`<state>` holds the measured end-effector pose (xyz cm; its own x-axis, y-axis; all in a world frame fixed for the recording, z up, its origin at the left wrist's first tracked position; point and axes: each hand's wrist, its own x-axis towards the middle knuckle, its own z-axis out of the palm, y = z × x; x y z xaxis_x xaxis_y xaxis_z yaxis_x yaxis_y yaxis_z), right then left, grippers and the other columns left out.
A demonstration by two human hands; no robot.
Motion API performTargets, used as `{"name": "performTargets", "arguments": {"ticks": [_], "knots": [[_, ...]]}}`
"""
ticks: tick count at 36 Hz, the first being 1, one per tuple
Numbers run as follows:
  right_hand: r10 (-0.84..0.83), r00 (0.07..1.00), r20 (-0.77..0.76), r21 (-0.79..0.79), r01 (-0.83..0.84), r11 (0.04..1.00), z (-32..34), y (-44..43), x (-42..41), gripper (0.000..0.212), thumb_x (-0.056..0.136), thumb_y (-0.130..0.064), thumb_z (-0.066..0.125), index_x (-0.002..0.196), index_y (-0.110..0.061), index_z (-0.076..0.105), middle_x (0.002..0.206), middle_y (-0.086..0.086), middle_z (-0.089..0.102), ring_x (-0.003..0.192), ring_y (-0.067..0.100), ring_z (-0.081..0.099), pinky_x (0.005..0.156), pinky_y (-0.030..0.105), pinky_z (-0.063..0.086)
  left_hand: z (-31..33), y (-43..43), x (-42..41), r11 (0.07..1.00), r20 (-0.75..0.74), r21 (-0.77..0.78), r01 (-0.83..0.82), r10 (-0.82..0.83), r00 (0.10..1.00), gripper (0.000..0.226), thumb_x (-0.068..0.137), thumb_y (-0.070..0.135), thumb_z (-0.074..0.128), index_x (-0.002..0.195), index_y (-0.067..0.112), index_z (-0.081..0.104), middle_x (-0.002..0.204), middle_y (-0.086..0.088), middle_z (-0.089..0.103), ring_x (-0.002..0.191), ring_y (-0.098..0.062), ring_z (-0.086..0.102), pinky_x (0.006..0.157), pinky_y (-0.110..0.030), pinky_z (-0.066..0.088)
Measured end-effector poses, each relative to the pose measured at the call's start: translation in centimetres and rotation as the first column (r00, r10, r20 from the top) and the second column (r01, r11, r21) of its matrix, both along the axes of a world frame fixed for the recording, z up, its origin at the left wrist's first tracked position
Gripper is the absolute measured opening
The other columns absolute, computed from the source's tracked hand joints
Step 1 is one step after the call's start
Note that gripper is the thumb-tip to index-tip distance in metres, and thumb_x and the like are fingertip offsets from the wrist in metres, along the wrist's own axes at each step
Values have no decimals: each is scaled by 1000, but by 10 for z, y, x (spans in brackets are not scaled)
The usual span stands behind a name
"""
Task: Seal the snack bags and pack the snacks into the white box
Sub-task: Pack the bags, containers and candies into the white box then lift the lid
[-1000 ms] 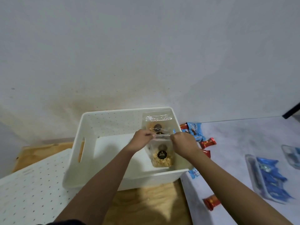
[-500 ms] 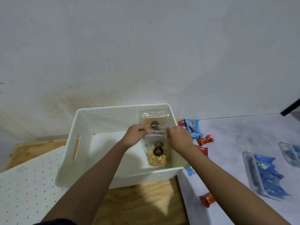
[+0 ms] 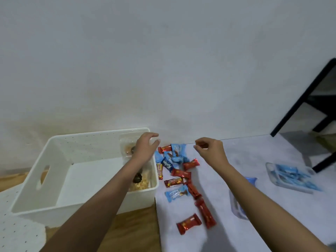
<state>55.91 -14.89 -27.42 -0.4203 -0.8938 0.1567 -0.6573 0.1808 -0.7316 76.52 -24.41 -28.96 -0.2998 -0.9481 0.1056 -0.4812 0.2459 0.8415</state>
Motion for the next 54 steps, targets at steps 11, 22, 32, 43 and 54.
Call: {"name": "performTargets", "arguments": {"ticks": [11,22,32,43,54], "knots": [[-173,985,16,152,168,974,-40,96,-254,26,84,-14,65,108,-4,66,105,15,69,95,23,62,86,27,45,-78,133,-182,966,-62,230,119,-107,992,41,87,12,62,126,7,50,129,-9,50,115,-16,50,95,-18,37],[-88,946,-312,488,239,840,-147,170,-369,43,91,-18,53,132,-5,49,139,27,43,122,43,45,100,45,39,-134,211,-272,955,-32,248,163,-160,987,25,82,28,55,107,29,56,101,3,65,94,-7,62,81,-27,50],[114,861,-495,499,174,849,-132,170,-322,35,85,-40,52,113,-24,63,116,6,58,113,24,51,92,37,33,-135,224,-300,951,-37,309,-15,28,999,37,86,2,59,104,25,37,89,12,50,77,-3,52,60,1,42],[272,930,-249,687,-28,727,-138,170,-365,88,78,-73,44,148,-35,6,159,-6,-6,146,21,-4,113,58,8,-139,230,-302,919,-87,381,-101,144,986,44,88,11,59,123,19,35,100,2,52,84,-12,54,61,-10,45],[-8,980,-199,645,137,752,-142,194,-368,88,77,-68,53,146,-35,11,140,11,32,124,34,38,99,49,37,-135,240,-279,876,-192,429,222,-152,970,81,63,14,83,116,38,26,118,21,46,104,12,53,83,-5,44]]}}
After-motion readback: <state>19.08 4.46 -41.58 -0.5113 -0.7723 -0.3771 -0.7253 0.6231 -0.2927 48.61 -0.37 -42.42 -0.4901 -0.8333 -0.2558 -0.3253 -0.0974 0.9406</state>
